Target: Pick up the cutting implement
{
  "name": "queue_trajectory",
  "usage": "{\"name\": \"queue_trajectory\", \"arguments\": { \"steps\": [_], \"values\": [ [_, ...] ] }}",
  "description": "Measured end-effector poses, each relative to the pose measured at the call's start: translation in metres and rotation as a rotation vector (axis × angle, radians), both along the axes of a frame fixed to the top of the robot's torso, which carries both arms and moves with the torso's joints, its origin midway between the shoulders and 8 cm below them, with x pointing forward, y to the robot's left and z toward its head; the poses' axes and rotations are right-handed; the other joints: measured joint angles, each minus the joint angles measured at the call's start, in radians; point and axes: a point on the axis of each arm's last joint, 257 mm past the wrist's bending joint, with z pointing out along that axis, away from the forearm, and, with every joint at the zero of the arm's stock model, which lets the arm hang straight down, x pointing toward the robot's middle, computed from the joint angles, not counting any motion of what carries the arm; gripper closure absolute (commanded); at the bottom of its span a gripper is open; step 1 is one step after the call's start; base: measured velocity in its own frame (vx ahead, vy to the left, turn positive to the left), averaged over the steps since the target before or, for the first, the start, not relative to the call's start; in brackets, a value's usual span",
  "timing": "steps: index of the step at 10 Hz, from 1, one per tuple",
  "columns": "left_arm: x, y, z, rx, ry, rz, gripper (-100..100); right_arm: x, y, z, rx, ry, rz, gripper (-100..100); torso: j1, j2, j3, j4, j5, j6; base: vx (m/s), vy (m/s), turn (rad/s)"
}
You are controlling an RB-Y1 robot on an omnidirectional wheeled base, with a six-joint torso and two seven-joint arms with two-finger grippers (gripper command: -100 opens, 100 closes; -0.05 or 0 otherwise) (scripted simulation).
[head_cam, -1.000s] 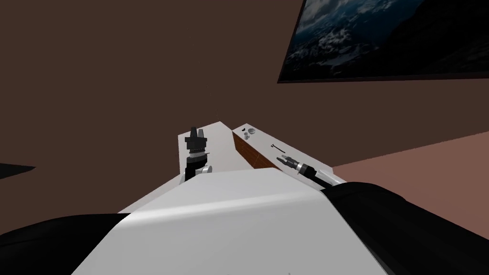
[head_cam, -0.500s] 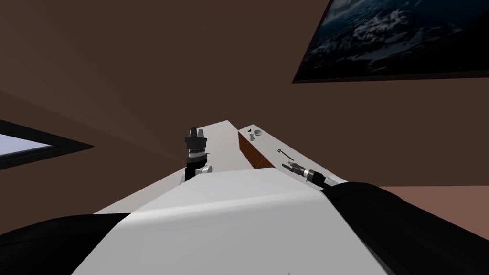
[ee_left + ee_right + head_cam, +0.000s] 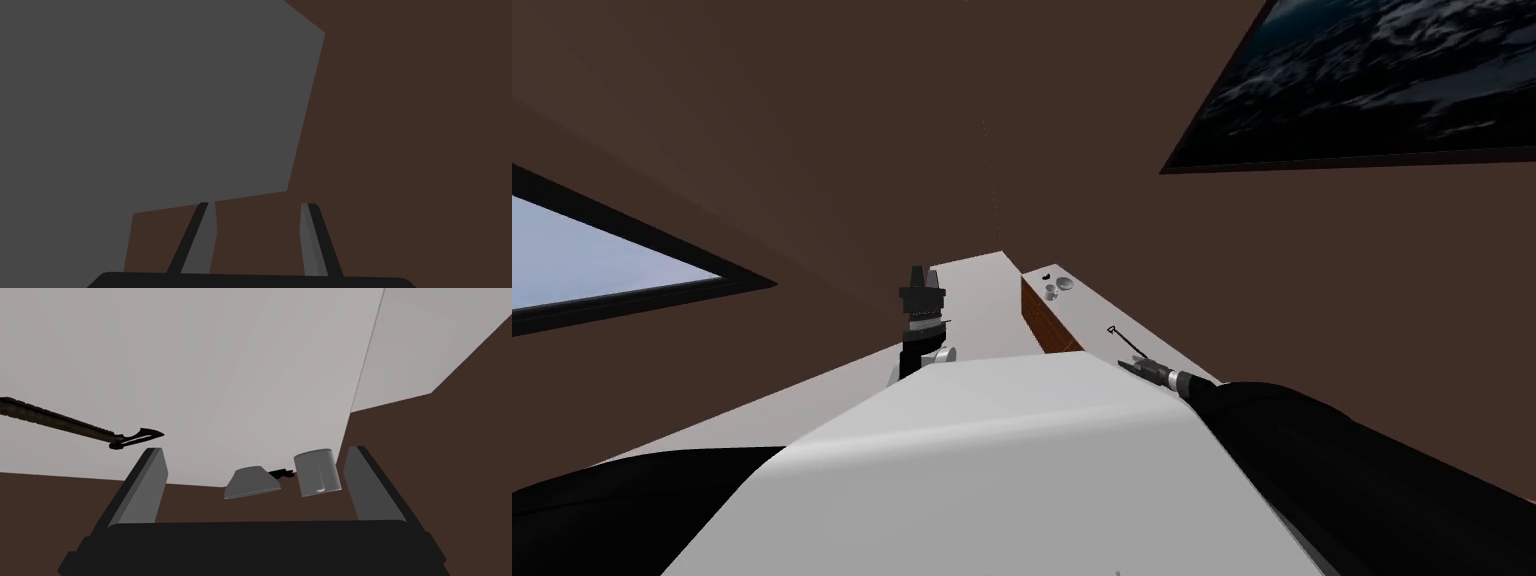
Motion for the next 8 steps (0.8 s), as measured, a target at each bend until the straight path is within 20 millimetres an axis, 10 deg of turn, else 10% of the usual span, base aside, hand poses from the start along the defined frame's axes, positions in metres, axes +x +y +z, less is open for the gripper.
{"name": "queue_trajectory", "arguments": {
  "steps": [8],
  "values": [
    [0.000, 0.000, 0.000, 0.000, 0.000, 0.000, 0, -0.107, -0.060, -0.028, -0.133, 0.237, -0.052, -100, 0.001, 0.002, 0.001, 0.000, 0.000, 0.002, 0.060, -0.023, 0.200]
  ]
}}
